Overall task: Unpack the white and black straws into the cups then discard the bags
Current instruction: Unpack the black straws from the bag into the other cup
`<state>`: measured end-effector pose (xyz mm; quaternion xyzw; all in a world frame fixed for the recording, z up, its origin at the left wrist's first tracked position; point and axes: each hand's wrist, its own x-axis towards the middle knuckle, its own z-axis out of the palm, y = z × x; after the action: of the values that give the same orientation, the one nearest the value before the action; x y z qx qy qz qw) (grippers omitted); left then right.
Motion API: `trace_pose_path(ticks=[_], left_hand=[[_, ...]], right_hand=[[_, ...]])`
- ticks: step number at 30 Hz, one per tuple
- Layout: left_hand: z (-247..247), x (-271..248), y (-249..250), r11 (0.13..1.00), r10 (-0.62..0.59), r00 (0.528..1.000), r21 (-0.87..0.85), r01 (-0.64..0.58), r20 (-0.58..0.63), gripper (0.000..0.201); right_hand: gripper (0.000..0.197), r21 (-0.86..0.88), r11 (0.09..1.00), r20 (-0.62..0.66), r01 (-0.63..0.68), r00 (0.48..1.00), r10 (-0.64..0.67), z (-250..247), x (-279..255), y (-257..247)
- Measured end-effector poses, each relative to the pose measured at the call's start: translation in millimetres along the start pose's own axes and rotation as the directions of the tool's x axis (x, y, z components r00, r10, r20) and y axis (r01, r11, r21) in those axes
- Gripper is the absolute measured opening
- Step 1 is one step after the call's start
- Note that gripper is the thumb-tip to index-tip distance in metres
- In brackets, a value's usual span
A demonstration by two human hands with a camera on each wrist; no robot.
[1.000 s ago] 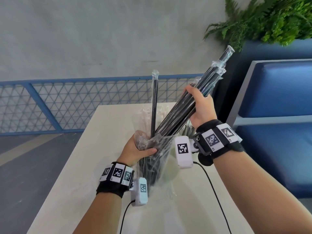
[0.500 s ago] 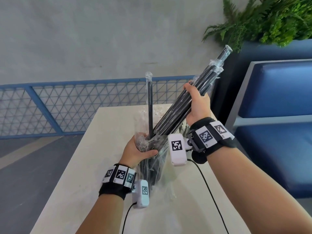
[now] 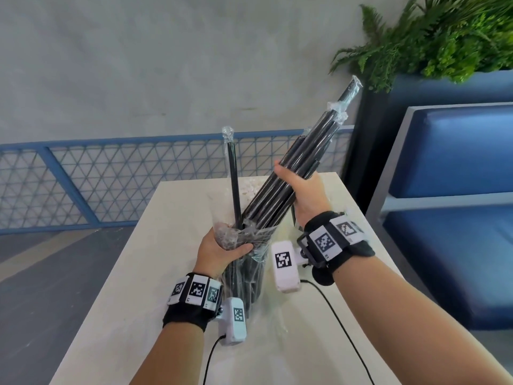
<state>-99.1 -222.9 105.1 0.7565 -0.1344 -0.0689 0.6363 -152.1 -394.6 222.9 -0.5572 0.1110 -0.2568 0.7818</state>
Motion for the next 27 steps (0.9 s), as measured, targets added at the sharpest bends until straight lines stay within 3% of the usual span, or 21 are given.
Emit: trace_pose_path(ticks=[3,6,9,12,16,19,27], left_hand=[[3.7,0.5,0.7,1.000,0.001,1.000,0.016,0.000,-0.013,0.043],[1.1,-0.6,1.7,1.000,-0.001,1.000,0.023,0.001,-0.021,0.040],[-3.3,-2.4,2.7,1.000,0.004,0.999,0.027,-0.002,-0.040,0.038],[-6.5,-2.2,3.0,1.000,-0.002,0.997,0.019,0.004,-0.081,0.036],[-5.3,-1.0,4.3,0.999,-0.018,0.995,0.033,0.021,-0.103,0.037],[-3.5,-1.4,7.0,0.999,-0.013,0.994,0.028,0.016,-0.110,0.036],[-1.8,4.7,8.3,0.997,-0.006,0.982,0.078,0.021,-0.191,0.031]], right_hand=[[0.014,-0.044,0.999,0.037,0.013,0.999,-0.012,4.6,-10.6,17.2],[0.012,0.034,0.999,-0.005,-0.011,1.000,0.012,4.6,-11.4,14.4],[0.027,0.099,0.995,-0.066,-0.009,0.998,0.016,2.6,-6.1,-6.0],[0.017,0.139,0.990,-0.102,0.009,0.995,0.006,-0.9,-0.2,-30.9],[0.022,0.083,0.993,-0.168,0.082,0.983,-0.067,-6.6,7.9,-47.5],[0.009,0.098,0.991,-0.203,0.093,0.976,-0.072,-13.3,9.6,-55.5],[0.024,0.167,0.966,-0.307,0.195,0.942,-0.137,-42.6,9.0,-82.4]])
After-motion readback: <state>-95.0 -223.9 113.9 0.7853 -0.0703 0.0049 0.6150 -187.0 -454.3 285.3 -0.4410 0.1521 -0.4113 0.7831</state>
